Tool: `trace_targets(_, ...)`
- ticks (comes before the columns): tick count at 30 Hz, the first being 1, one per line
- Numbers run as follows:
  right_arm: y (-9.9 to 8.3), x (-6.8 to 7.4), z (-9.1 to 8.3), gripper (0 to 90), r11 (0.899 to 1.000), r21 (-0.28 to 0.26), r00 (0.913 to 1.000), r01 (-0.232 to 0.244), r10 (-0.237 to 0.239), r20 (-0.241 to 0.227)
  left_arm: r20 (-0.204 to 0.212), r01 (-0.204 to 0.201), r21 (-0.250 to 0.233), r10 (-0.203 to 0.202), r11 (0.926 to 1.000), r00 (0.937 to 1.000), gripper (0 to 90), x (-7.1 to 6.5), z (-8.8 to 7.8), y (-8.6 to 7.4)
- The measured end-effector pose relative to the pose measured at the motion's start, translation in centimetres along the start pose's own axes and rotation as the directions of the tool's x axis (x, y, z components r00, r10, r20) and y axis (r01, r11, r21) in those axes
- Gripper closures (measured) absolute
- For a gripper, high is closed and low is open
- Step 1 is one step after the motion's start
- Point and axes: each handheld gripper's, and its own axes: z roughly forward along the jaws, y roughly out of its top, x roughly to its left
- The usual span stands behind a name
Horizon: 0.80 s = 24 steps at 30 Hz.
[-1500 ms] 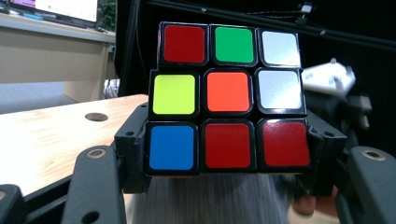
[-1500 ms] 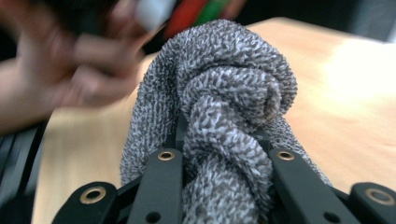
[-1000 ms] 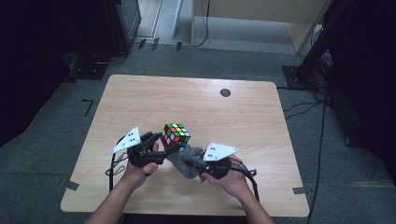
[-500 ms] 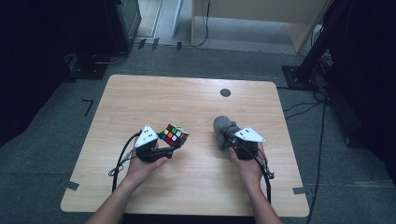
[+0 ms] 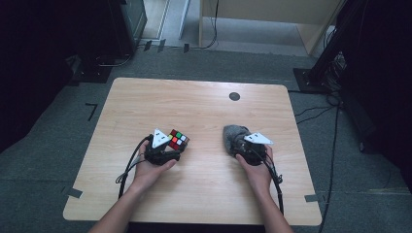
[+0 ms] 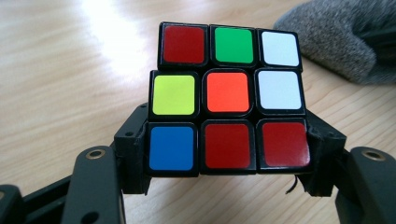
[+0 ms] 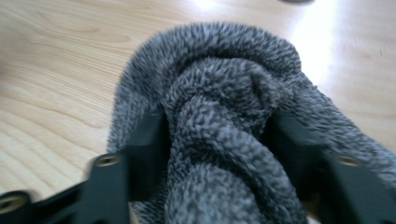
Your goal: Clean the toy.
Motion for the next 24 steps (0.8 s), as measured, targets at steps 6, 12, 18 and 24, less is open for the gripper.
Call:
trace_targets(6,0.9,0.6,-2.0,31.2,0.996,-0.091,0.9982,-0.018,0.013,-0.058,-0.037,-0.017,0.065,0.019,0.9977,0.9991,34.3,0.0,1.2,-0.6)
trace_targets(12,1.3,1.0,-3.0,25.0,0.990,-0.139,0.9981,0.001,-0.009,-0.061,-0.042,-0.026,0.076,0.029,0.9968,0.9987,33.8,-0.1,1.6,-0.7)
trace_targets(18,1.2,1.1,-2.9,23.2,0.992,-0.129,0.9980,0.000,-0.008,-0.062,-0.068,-0.013,0.108,0.021,0.9941,0.9975,30.4,-0.1,2.1,-0.9)
trace_targets(24,1.2,0.9,-3.2,26.1,0.990,-0.138,0.9994,-0.007,0.003,-0.033,-0.079,-0.054,0.119,0.063,0.9915,0.9949,34.3,-0.4,2.3,-1.1)
